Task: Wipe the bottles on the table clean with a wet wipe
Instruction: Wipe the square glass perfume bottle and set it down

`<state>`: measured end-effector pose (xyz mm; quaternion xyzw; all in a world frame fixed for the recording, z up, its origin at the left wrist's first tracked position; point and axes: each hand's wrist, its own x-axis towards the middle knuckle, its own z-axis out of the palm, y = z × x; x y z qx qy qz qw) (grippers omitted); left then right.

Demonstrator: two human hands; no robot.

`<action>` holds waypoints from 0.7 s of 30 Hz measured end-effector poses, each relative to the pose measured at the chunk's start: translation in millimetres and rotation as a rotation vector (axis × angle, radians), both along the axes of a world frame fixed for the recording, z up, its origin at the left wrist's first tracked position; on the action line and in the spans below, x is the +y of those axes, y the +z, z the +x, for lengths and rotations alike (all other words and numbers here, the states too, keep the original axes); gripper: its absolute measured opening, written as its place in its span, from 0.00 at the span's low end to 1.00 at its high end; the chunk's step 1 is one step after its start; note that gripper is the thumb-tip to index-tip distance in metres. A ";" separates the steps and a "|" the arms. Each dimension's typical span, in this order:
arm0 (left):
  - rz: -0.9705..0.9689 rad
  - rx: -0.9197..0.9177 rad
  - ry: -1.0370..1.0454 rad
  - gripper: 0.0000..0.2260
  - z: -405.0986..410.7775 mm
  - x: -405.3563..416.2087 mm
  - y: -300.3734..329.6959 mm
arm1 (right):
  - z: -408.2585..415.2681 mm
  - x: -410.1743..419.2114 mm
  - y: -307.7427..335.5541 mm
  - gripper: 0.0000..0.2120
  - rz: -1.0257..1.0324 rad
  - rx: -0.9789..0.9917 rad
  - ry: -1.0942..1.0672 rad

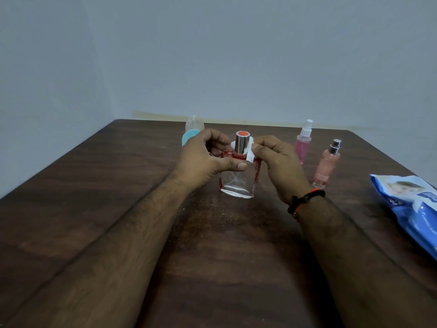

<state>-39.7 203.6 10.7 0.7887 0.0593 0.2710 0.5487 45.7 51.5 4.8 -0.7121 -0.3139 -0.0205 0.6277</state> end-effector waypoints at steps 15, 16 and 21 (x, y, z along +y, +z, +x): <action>0.186 0.062 -0.110 0.19 1.1 7.0 -0.7 | 2.5 -5.7 -2.9 0.04 0.148 0.132 0.036; 0.155 0.057 -0.137 0.18 1.1 7.2 -1.4 | 2.1 -5.6 -3.3 0.03 0.148 0.127 0.039; -0.097 0.009 -0.230 0.13 2.6 4.8 -3.6 | 2.1 -3.0 -6.6 0.04 0.074 -0.042 -0.054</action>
